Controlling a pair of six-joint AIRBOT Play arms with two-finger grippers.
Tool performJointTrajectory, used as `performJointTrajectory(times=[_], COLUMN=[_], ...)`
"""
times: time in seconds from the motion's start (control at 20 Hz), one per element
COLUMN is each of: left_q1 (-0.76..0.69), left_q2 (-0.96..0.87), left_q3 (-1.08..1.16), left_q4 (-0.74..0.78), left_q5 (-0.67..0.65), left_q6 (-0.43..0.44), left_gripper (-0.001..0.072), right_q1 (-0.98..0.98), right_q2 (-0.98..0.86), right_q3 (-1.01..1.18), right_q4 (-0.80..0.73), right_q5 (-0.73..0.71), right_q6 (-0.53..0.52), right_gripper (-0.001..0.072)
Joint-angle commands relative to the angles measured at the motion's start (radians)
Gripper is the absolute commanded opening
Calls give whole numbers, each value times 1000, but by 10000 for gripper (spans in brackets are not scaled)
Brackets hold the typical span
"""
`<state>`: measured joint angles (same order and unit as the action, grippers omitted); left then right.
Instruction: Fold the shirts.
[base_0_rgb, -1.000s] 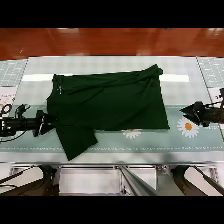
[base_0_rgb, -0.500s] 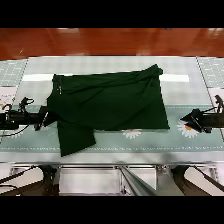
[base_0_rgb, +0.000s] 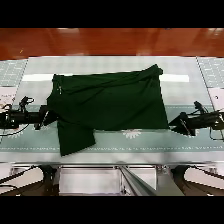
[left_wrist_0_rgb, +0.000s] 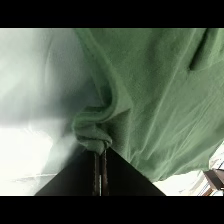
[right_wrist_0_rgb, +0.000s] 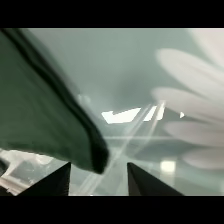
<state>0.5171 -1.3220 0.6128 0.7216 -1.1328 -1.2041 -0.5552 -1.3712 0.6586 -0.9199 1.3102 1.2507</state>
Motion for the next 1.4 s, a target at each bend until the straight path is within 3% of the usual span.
performJointTrajectory(times=[0.0, 0.1, 0.15, 0.2, 0.25, 0.4, 0.6, 0.75, 0.9, 1.05, 1.35], left_q1=[0, 0, 0, 0, 0, 1, -2, 0, 2, 2, 2], left_q2=[0, 0, 0, 0, 0, 24, 159, 267, 356, 443, 695], left_q3=[1, 1, 1, 1, 3, 63, 294, 568, 824, 1043, 1198], left_q4=[0, 0, 0, -1, -6, -108, -505, -546, -481, -318, 111], left_q5=[0, 0, -1, -2, -6, -70, -132, -131, -75, -34, -24], left_q6=[0, 0, 0, 0, 0, 46, 123, 118, 73, -6, -135], left_gripper=[18, 18, 18, 18, 18, 18, 17, 16, 16, 16, 17], right_q1=[84, 135, 161, 185, 203, 216, 216, 216, 216, 215, 216], right_q2=[-53, -72, -73, -73, -73, -40, 93, 187, 269, 362, 605], right_q3=[11, 30, 42, 59, 81, 222, 610, 899, 1136, 1286, 1329], right_q4=[89, 145, 158, 163, 172, 168, 121, 97, 57, -30, -255], right_q5=[-68, -97, -113, -116, -99, 0, 12, -40, -84, -92, -34], right_q6=[-11, -14, -16, -20, -46, -62, 49, 107, 141, 171, 195], right_gripper=[412, 398, 312, 125, 24, 23, 23, 23, 23, 23, 23])
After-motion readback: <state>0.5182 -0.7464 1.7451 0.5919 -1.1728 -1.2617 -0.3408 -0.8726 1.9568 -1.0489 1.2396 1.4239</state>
